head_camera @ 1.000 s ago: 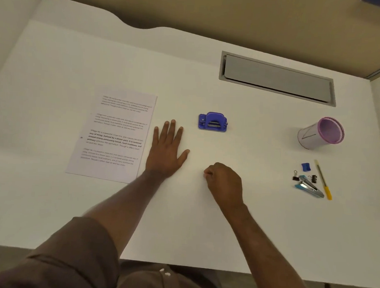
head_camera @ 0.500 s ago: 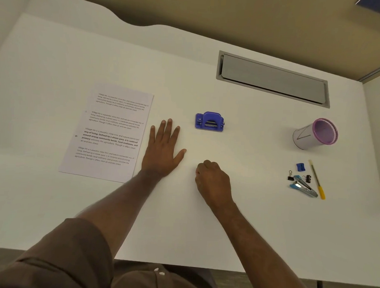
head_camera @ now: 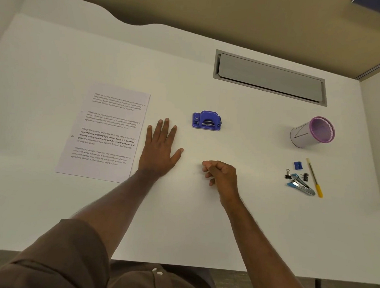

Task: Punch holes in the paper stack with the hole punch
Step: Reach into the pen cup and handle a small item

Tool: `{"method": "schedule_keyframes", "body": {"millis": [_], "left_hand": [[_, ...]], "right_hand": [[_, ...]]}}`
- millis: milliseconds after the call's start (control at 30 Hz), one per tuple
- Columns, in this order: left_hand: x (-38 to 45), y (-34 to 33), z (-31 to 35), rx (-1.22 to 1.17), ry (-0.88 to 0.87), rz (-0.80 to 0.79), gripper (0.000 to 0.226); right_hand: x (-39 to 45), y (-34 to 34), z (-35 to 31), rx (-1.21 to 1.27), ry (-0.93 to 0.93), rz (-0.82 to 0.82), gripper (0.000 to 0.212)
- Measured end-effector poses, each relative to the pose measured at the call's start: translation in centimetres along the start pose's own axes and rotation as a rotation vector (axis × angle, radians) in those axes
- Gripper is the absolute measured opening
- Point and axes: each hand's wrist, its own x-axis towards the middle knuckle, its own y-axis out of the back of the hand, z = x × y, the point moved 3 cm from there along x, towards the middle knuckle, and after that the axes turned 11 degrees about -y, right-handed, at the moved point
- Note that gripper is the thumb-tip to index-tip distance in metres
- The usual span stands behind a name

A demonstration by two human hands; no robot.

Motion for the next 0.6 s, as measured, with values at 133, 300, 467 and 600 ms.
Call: {"method": "schedule_keyframes", "body": {"millis": [133, 300, 467, 600], "left_hand": [[0.0, 0.1, 0.0, -0.002, 0.003, -0.009, 0.074], [-0.1, 0.1, 0.0, -0.002, 0.004, -0.007, 0.074], [0.0, 0.0, 0.0, 0.0, 0.012, -0.009, 0.075], [-0.1, 0.1, 0.0, -0.007, 0.01, 0.002, 0.075]], "right_hand": [[-0.1, 1.1, -0.5, 0.063, 0.023, -0.022, 0.024], [-0.3, 0.7, -0.6, -0.435, 0.238, 0.092, 0.012], [-1.3, -2.1, 0.0, -1.154, 0.56, 0.193, 0.016], [-2.4, -3.5, -0.5, -1.248, 0.73, 0.267, 0.01]]}}
